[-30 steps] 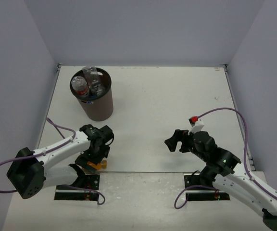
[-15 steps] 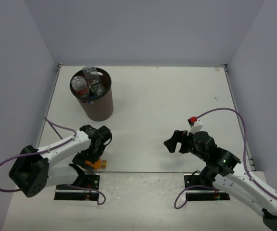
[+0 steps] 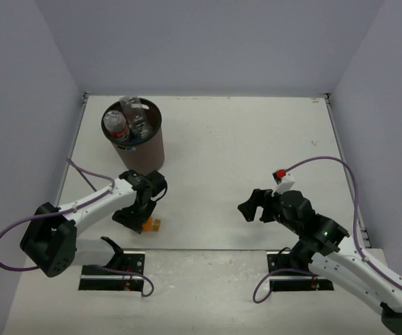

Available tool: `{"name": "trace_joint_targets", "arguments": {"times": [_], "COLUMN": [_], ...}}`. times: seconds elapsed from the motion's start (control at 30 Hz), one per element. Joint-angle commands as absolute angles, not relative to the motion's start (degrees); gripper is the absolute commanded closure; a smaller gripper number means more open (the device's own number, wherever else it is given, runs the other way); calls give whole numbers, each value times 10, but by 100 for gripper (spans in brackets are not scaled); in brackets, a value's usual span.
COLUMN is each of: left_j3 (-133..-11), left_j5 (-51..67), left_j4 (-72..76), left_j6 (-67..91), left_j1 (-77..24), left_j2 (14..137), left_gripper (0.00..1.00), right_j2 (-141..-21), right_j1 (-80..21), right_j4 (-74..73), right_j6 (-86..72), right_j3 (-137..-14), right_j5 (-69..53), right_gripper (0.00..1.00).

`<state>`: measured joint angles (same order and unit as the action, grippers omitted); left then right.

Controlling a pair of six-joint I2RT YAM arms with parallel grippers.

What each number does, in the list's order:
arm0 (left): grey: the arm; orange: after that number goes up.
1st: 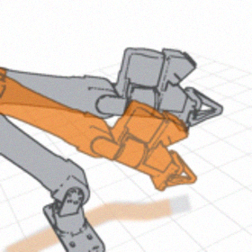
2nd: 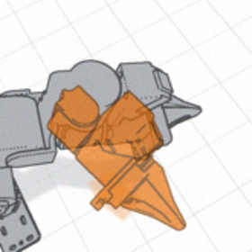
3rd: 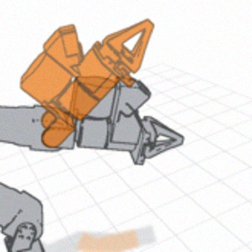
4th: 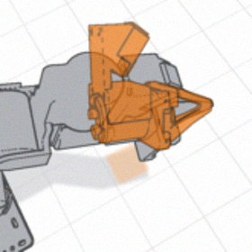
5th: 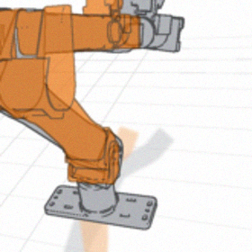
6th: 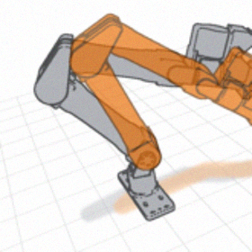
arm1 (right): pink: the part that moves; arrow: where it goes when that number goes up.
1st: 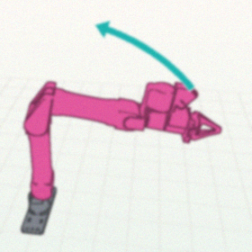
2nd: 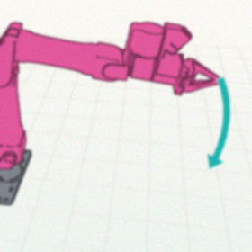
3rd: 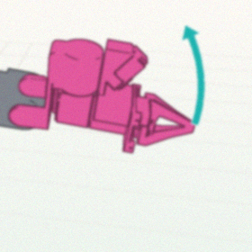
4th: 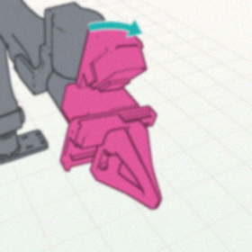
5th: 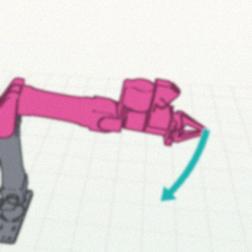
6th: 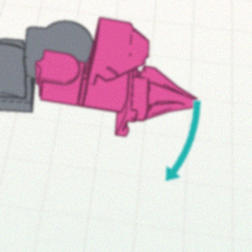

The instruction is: Put the plastic bottles in the bin

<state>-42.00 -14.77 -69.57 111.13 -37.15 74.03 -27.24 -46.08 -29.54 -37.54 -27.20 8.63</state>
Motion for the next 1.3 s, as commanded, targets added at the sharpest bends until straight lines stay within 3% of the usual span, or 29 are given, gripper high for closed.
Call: {"name": "trace_joint_targets", "arguments": {"times": [0.0, 0.33, 0.57, 0.77, 0.83, 1.0, 1.27], "left_j3": [-540, -839, -899, -827, -807, -766, -667], "left_j5": [-233, -424, -494, -550, -488, -318, -181], "left_j4": [-680, -506, -337, -43, 3, 28, 61], "left_j6": [1020, 576, 357, -24, -105, -76, -139], "left_j1": [-380, -490, -490, -480, -439, -303, -284], "left_j2": [756, 798, 792, 785, 775, 725, 683], "left_gripper": [100, 100, 100, 95, 100, 99, 97], "right_j2": [-273, -281, -289, -293, -290, -284, -293], "right_j1": [-461, -461, -461, -461, -461, -461, -461], "right_j4": [-283, -290, -293, -293, -293, -293, -293], "right_j6": [-376, -390, -389, -386, -386, -383, -381], "right_j3": [-272, -277, -283, -285, -282, -282, -285], "right_j5": [106, 124, 129, 125, 121, 118, 122], "right_gripper": [1, 1, 1, 1, 1, 1, 1]}}
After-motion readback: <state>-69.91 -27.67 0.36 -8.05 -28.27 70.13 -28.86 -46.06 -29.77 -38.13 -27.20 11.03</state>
